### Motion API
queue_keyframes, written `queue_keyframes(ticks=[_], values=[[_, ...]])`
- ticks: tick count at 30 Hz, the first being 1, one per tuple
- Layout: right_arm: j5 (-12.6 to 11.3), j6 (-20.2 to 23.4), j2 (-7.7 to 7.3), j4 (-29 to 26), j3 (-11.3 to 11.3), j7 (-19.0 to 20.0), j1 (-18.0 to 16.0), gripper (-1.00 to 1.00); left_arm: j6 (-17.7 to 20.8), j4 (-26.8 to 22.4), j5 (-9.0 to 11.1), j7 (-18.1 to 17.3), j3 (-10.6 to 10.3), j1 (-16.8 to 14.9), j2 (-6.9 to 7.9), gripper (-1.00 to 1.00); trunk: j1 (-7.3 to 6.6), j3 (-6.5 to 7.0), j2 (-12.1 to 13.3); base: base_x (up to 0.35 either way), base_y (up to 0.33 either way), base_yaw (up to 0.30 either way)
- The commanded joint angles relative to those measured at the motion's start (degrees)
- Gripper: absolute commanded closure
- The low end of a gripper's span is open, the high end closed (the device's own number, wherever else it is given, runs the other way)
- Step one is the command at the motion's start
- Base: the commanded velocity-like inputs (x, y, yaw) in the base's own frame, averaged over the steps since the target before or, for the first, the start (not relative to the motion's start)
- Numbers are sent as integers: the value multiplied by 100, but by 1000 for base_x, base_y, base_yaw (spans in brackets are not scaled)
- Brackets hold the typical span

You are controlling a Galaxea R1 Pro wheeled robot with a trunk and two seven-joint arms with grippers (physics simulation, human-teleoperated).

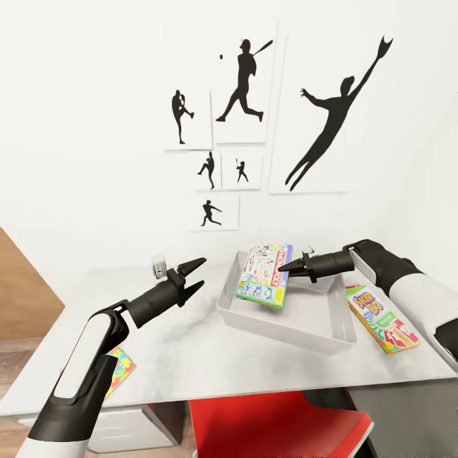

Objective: Put all the toys in the child's room - the three board games (two on the bed and one on the table), the two jigsaw puzzles on the table, and the tennis ball on the table - inside the toy box on the table in the child's room.

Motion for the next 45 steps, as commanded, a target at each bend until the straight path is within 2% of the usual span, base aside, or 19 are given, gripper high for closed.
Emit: queue_keyframes(ticks=[1, 23, 35, 45], values=[[-16, 33, -4, -1, 24, 22, -9, 100, 5, -6, 62, 54, -4, -5, 3, -100, 3, -20, -13, 0, 0, -138], [-21, 33, 56, -26, 18, 20, -12, 100, 5, -5, 62, 61, -3, -5, 3, -100, 3, -149, -13, 0, 0, -98], [-19, 33, 134, -62, 22, 13, -48, 100, 5, -6, 62, 42, 1, -6, 8, -100, 3, -168, -13, 0, 0, 85], [-18, 33, 118, -63, 17, 12, -70, 100, 5, -6, 62, 39, 4, -12, 7, -100, 3, -178, -13, 0, 0, 60]])
